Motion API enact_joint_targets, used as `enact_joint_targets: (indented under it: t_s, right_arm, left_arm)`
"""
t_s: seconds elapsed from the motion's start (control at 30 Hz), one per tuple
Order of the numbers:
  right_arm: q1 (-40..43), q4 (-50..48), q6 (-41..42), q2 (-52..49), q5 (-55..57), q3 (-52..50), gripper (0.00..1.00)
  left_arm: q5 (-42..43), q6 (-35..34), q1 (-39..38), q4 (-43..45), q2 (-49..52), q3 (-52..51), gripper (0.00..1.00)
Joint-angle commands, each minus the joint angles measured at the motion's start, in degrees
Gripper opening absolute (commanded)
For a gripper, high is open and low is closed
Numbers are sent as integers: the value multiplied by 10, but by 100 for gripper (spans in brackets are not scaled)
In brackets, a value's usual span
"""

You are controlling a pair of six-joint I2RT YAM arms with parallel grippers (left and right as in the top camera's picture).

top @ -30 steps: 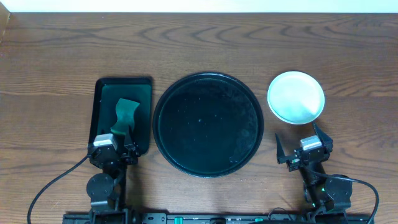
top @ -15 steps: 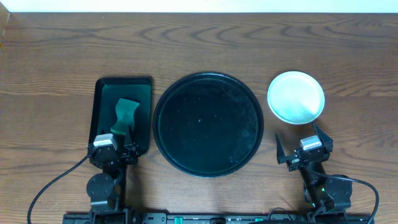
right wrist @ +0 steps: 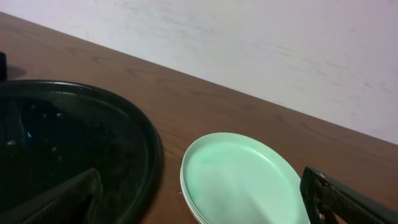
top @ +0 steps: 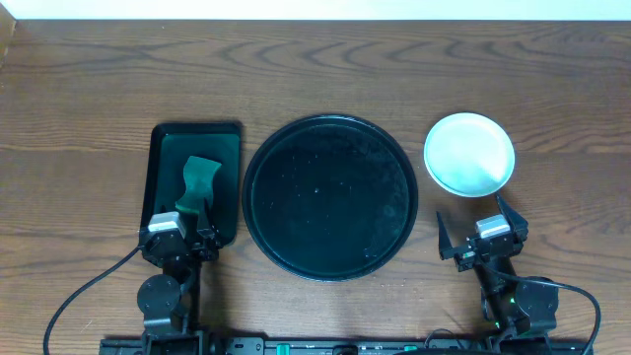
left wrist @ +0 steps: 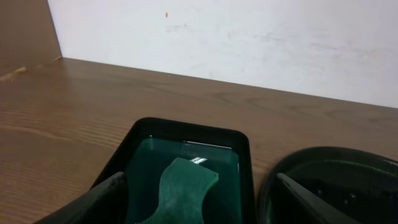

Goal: Clean dirty plates on tray and stack at the side

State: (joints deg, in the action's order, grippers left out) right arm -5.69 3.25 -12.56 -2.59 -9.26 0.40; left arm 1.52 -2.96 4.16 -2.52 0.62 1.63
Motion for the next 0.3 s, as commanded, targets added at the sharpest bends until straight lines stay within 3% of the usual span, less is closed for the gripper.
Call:
enact_joint_targets:
  t_s: [0.0, 0.27]
  right_arm:
    - [3, 2, 3, 1, -5, -1, 99]
    - [3, 2, 3, 1, -5, -1, 99]
  left_arm:
    - [-13, -1, 0, -16, -4, -14, 73]
    - [-13, -1, 0, -16, -4, -14, 73]
